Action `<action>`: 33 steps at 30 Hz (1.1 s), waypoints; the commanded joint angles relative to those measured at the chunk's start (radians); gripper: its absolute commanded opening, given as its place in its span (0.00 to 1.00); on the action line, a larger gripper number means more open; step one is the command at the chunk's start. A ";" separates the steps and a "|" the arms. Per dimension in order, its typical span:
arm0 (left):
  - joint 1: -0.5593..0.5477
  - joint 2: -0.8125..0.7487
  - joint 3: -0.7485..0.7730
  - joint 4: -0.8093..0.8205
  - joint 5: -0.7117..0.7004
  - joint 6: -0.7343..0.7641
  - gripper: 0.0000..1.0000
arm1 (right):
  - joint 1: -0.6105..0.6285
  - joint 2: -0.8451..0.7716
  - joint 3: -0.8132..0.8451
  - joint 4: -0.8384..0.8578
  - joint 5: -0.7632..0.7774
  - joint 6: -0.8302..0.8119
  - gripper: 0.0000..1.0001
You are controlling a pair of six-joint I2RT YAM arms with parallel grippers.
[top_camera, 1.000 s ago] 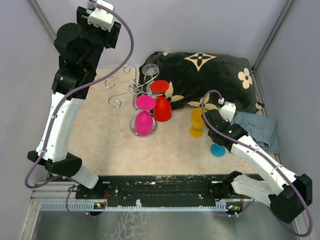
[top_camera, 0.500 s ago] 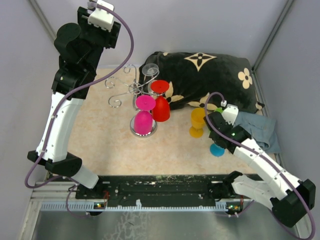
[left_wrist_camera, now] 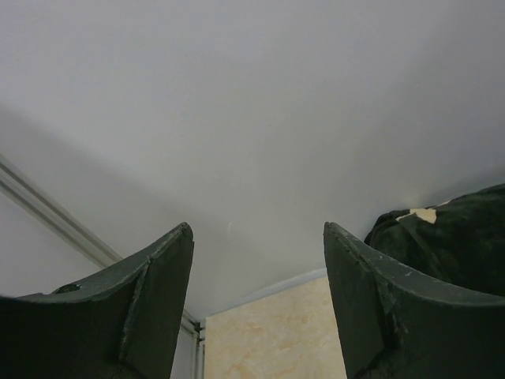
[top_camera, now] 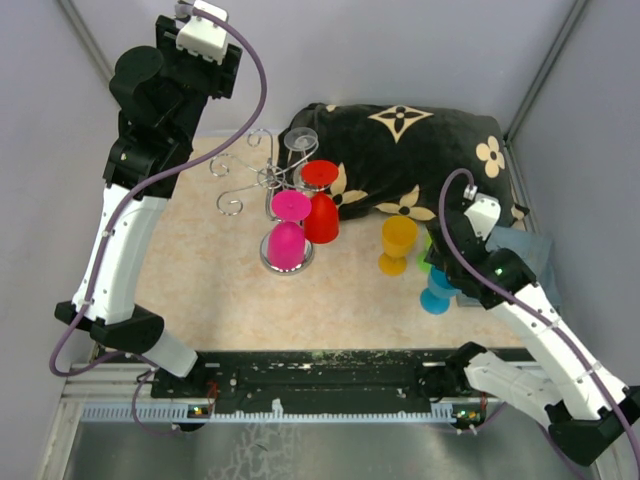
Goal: Take the wine glass off the wine glass rack
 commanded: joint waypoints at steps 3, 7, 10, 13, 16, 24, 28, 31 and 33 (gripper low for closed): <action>0.005 -0.025 -0.001 0.000 -0.005 -0.021 0.72 | 0.008 0.007 0.177 -0.073 0.022 -0.024 0.48; 0.010 -0.030 -0.004 -0.002 -0.016 -0.031 0.72 | 0.008 0.040 0.323 -0.114 0.033 -0.054 0.49; 0.020 -0.032 -0.003 -0.011 -0.014 -0.048 0.73 | 0.009 0.092 0.437 -0.113 0.024 -0.098 0.49; 0.030 -0.033 -0.004 -0.026 -0.008 -0.068 0.73 | 0.008 0.166 0.547 -0.088 -0.035 -0.142 0.50; 0.050 -0.034 -0.002 -0.049 0.007 -0.106 0.73 | 0.008 0.239 0.651 -0.058 -0.129 -0.161 0.52; 0.166 -0.088 -0.031 -0.221 0.210 -0.407 0.73 | 0.008 0.341 0.731 0.091 -0.493 -0.060 0.53; 0.262 -0.197 -0.203 -0.214 0.425 -0.596 0.76 | 0.011 0.332 0.656 0.193 -0.629 0.024 0.54; 0.297 -0.271 -0.301 -0.193 0.552 -0.680 0.76 | 0.011 0.320 0.628 0.212 -0.638 0.040 0.54; 0.299 -0.309 -0.353 -0.177 0.600 -0.704 0.75 | 0.012 0.316 0.613 0.226 -0.662 0.053 0.54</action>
